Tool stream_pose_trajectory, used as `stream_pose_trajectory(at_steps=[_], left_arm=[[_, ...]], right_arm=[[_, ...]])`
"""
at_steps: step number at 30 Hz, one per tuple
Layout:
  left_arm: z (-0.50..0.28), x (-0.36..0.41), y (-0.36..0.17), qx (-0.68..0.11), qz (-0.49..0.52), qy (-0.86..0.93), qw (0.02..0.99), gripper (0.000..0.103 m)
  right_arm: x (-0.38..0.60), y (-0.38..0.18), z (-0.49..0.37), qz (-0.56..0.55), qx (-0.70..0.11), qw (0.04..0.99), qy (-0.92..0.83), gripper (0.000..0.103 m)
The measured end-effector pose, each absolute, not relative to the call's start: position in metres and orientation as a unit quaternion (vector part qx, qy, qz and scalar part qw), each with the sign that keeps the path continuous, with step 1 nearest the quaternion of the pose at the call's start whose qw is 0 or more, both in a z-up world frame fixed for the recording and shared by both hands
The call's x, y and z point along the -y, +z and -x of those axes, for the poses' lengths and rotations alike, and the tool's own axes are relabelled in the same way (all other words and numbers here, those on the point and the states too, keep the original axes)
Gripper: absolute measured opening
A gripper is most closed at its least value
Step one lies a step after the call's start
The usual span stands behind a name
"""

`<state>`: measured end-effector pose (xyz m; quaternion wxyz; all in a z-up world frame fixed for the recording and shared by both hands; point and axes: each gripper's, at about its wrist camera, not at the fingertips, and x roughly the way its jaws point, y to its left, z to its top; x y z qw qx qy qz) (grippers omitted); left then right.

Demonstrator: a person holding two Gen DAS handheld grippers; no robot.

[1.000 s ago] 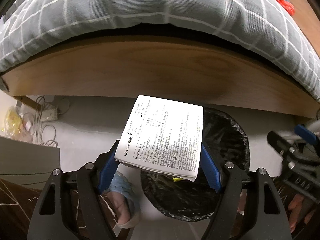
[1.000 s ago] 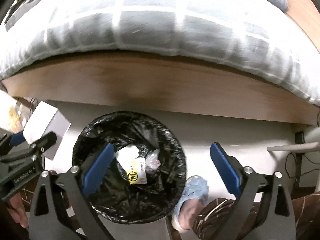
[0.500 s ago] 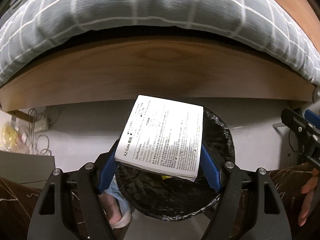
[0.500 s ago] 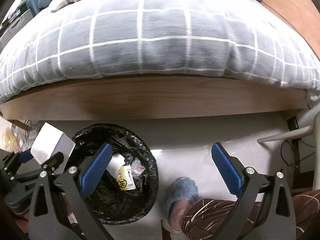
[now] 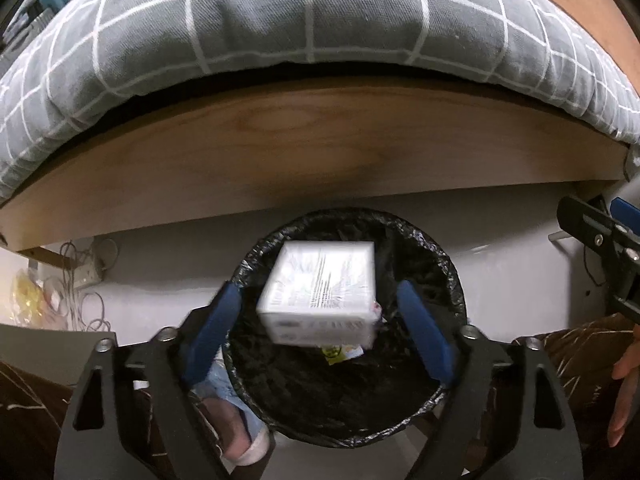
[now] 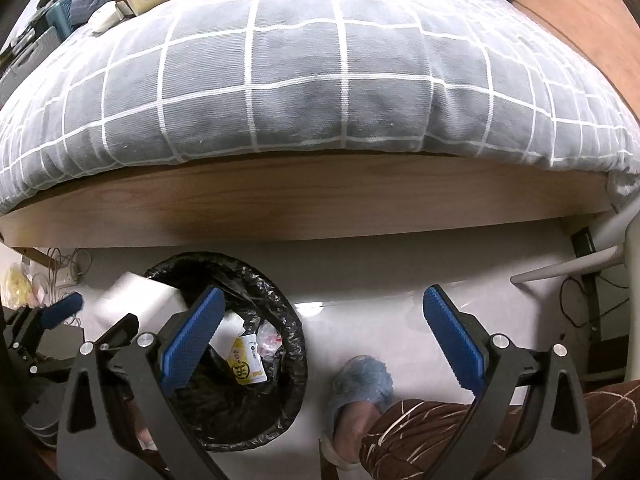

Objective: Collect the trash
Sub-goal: 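Open the right tool dropping the tissue while the left tool drops the leaflet, then raise both open tools from the bin back toward the bed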

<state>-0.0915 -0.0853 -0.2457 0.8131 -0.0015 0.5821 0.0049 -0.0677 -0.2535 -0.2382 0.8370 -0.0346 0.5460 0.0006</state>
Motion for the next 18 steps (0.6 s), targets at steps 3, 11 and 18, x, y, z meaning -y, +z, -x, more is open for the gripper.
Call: stream_pose_trajectory(at_steps=[3,11,18], left_arm=[[0.091,0.082,-0.24,-0.576,0.001,0.01,0.817,0.091],[0.086,0.07,-0.207,-0.551,0.012,0.025,0.834,0.097],[0.083,0.059,-0.162,-0.516,0.024,0.034,0.856,0.097]], right_arm=[[0.251,-0.236,0.068,0.037,-0.544,0.838,0.002,0.095],[0.243,-0.21,0.064,0.038,-0.519,0.854,0.008,0.095],[0.245,-0.179,0.061,0.027,-0.489,0.872,0.011,0.095]])
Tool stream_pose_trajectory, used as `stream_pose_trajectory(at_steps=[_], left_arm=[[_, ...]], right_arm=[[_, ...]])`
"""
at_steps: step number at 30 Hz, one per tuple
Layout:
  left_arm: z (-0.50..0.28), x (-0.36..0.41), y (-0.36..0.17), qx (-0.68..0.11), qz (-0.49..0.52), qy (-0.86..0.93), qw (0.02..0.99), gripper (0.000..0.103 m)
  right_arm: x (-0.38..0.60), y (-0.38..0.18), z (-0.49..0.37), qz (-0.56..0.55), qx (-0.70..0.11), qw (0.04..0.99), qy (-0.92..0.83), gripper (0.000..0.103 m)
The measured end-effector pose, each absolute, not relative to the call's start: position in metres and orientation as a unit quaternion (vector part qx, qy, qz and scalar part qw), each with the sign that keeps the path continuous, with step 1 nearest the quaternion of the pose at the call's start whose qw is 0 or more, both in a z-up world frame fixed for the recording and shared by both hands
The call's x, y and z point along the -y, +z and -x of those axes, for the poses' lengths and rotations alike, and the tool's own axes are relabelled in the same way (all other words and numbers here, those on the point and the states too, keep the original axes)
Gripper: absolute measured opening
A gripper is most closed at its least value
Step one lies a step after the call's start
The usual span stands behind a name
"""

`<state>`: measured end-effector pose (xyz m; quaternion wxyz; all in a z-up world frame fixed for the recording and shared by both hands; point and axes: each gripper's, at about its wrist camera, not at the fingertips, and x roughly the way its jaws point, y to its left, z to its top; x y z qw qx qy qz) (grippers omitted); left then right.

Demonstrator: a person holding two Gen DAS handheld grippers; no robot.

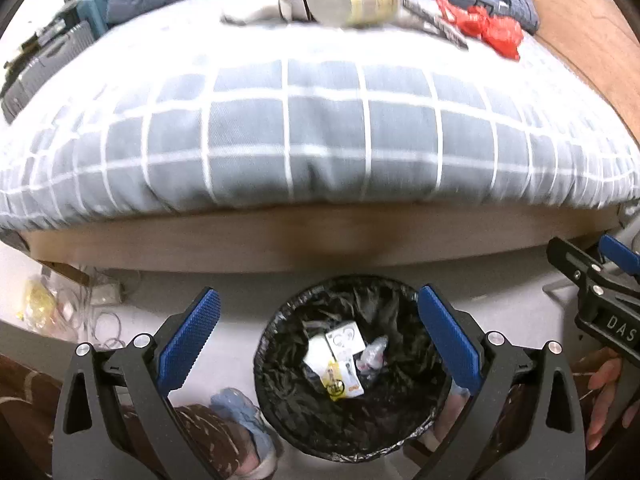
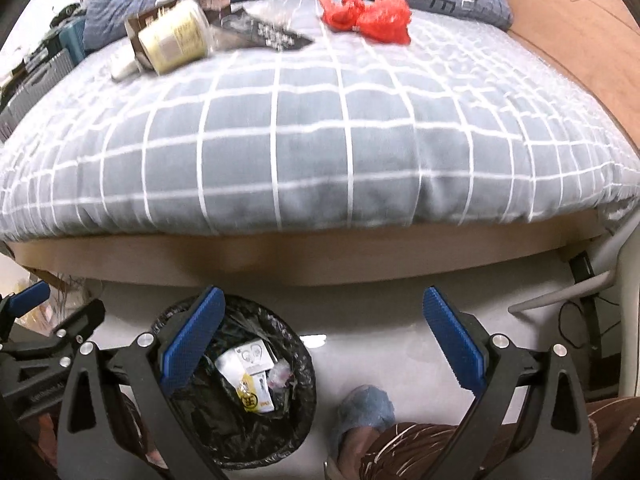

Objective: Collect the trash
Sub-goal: 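Raise both open tools from the bin back toward the bed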

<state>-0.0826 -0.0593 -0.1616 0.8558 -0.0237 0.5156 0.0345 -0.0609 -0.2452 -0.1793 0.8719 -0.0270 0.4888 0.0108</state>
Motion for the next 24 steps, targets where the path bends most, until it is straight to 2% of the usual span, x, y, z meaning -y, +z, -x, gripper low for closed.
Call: stream_pose_trajectory(at_steps=[15,24], left_arm=[[0.062,0.051,-0.092,-0.475,0.041,0.041,0.878,0.097],[0.023,0.051,-0.058,-0.455,0.054,0.046,0.888,0.097]], right_arm=[[0.258,-0.112,0.041,0.015,-0.432,0.902,0.0,0.095],[0.269,-0.079,0.011,0.019,-0.409,0.912,-0.007,0.095]])
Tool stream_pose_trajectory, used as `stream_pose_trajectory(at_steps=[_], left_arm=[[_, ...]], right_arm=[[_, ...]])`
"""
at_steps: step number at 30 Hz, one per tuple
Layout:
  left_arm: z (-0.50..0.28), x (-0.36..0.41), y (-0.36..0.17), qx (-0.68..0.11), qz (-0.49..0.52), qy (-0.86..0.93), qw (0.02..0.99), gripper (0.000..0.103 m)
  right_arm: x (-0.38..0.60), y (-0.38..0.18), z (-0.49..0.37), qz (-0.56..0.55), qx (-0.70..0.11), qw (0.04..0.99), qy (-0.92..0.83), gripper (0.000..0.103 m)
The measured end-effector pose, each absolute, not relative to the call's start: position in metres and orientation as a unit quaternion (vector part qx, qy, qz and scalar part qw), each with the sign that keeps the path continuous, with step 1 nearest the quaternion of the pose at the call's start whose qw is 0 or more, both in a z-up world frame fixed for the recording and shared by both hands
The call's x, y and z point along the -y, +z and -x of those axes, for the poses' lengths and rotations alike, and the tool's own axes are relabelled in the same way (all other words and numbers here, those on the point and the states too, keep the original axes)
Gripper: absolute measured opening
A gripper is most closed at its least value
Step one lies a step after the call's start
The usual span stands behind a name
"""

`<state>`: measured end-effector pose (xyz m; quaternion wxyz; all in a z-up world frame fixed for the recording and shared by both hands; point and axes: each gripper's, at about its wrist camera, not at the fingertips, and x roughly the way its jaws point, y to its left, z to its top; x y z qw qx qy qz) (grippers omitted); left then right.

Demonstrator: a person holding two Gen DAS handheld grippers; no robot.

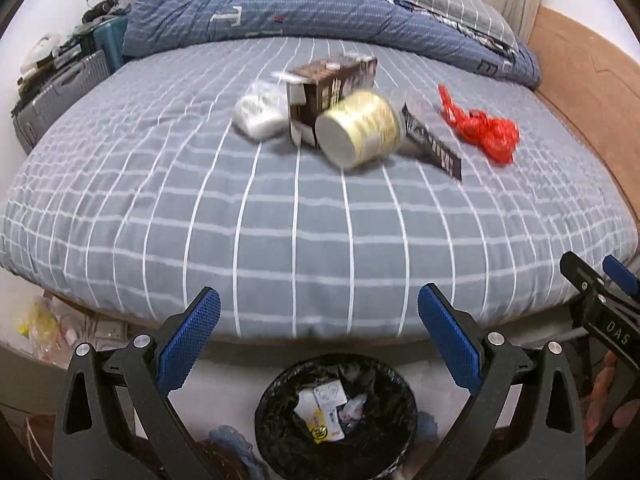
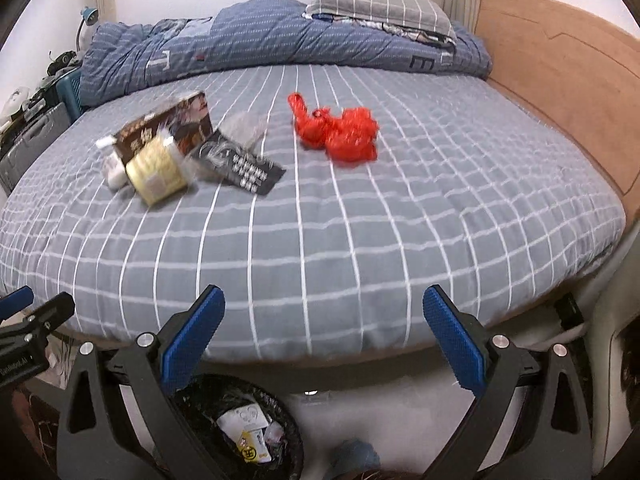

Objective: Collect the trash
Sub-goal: 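Raise both open tools from the bin back toward the bed, then grasp the yellow cup with the left tool while the right tool grasps the red bag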

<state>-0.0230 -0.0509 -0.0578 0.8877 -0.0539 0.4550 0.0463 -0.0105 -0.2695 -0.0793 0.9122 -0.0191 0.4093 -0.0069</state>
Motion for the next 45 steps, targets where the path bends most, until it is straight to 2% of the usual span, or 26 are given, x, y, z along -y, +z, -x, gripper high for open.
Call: stream_pose_trajectory(at_steps=[9,21,27,34,38,41,43,45], left_arm=[[-0.032,0.06,-0.041,-0.449,0.069,0.048,0.89,0.097],[-0.119,0.074,-0.062,-0.456,0.081,0.063,0.884,0.097],[-0.152,0.077,-0.079,-0.463,0.089,0.069,0.879,0.097],[-0.174,0.084,-0.094,-0.466,0.092,0.067,0.877,0.097],[-0.181,0.083,-0.102,-0.469,0.096,0.071,0.875,0.092],[-0.182,0.082,-0.104,-0.467,0.095,0.076,0.876,0.087],[-0.182,0.081,-0.106,-0.467,0.094,0.079,0.876,0.08],[-0.183,0.08,-0.107,-0.468,0.094,0.077,0.875,0.08]], right_arm=[[0.278,-0.06,-0.041,0.024,-0.397,0.918,-0.006,0.095],[0.306,-0.081,-0.137,0.003,-0.403,0.915,-0.012,0.095],[0.316,-0.096,-0.181,-0.018,-0.413,0.91,-0.012,0.088],[0.321,-0.113,-0.213,-0.025,-0.43,0.902,-0.009,0.075],[0.323,-0.12,-0.222,-0.026,-0.439,0.898,-0.003,0.067],[0.324,-0.125,-0.227,-0.032,-0.448,0.894,0.001,0.057],[0.325,-0.128,-0.23,-0.033,-0.454,0.89,0.004,0.046],[0.325,-0.132,-0.233,-0.035,-0.463,0.886,0.007,0.038]])
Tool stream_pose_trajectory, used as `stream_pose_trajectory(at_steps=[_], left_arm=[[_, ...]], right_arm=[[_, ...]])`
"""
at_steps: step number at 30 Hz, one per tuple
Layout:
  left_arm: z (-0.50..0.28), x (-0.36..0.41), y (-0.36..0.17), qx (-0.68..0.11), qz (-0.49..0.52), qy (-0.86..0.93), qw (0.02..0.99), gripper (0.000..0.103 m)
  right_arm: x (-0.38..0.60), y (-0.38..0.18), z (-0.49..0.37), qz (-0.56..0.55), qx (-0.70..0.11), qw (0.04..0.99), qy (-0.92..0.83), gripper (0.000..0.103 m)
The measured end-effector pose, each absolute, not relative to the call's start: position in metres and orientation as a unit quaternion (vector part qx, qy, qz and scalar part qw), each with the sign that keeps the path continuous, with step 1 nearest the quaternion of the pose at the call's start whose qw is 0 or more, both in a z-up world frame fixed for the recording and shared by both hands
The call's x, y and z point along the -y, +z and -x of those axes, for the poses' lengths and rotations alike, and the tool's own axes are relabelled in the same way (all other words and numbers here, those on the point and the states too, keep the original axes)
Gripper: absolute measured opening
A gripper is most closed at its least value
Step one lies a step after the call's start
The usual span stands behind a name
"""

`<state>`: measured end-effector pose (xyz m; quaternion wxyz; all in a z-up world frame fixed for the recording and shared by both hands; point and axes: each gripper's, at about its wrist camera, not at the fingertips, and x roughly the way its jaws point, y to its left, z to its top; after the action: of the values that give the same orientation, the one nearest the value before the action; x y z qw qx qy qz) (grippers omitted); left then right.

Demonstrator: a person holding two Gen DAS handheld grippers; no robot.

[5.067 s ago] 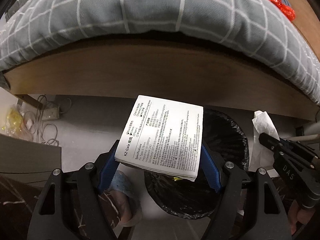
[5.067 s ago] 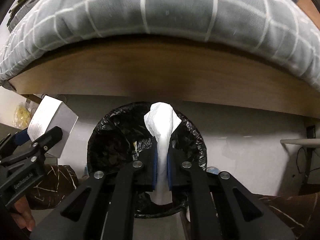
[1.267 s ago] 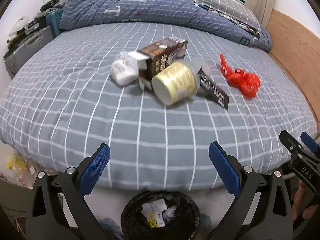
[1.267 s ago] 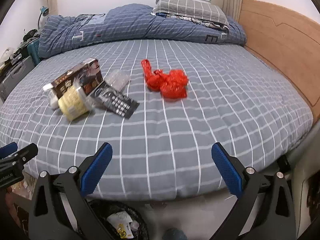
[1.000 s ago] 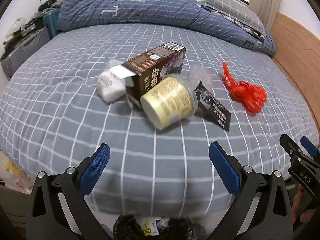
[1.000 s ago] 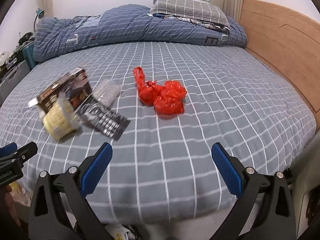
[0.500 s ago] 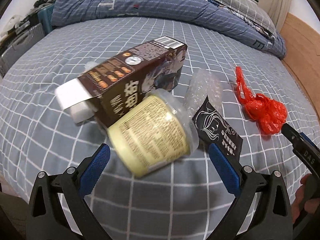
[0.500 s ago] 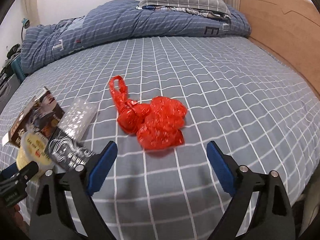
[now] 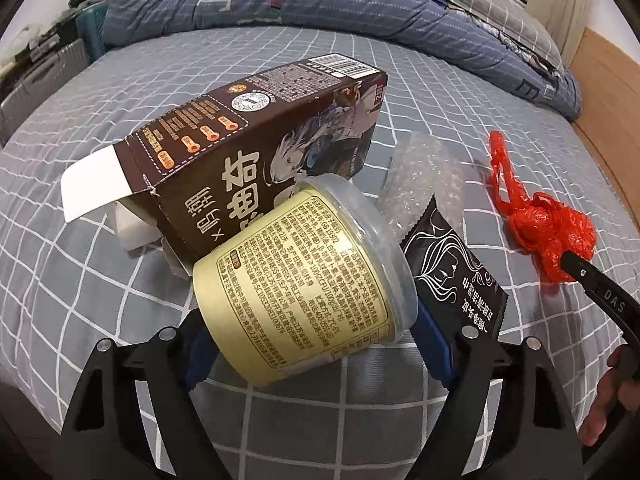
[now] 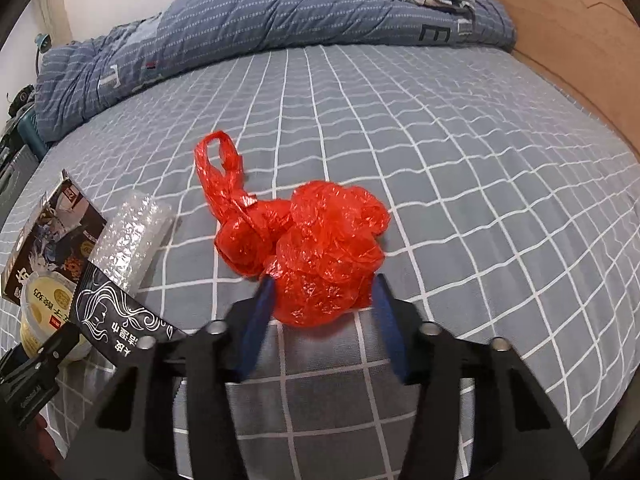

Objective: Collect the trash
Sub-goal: 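Grasp the yellow cup with the left tool while the right tool grasps the red bag, then carry the yellow cup and red bag with both tools over the bin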

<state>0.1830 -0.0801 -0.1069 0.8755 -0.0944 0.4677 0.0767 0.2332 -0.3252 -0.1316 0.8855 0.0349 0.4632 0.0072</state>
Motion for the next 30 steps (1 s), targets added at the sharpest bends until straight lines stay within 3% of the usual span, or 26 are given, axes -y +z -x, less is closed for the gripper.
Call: stream_pose_trajectory(at_steps=[4,6,30], left_arm=[[-0.183,0.079,-0.107,-0.468,0.095,0.073,0.875,0.079],[-0.181,0.079,-0.106,-0.468,0.093,0.071,0.876,0.078],[-0.152,0.078,-0.083,-0.459,0.092,0.044,0.883,0.071]], right_arm=[[0.327,-0.135,-0.235,-0.039,-0.472,0.881,0.01,0.013],[0.327,-0.135,-0.235,-0.041,-0.473,0.88,0.01,0.01],[0.321,-0.09,-0.216,-0.039,-0.426,0.903,0.023,0.004]])
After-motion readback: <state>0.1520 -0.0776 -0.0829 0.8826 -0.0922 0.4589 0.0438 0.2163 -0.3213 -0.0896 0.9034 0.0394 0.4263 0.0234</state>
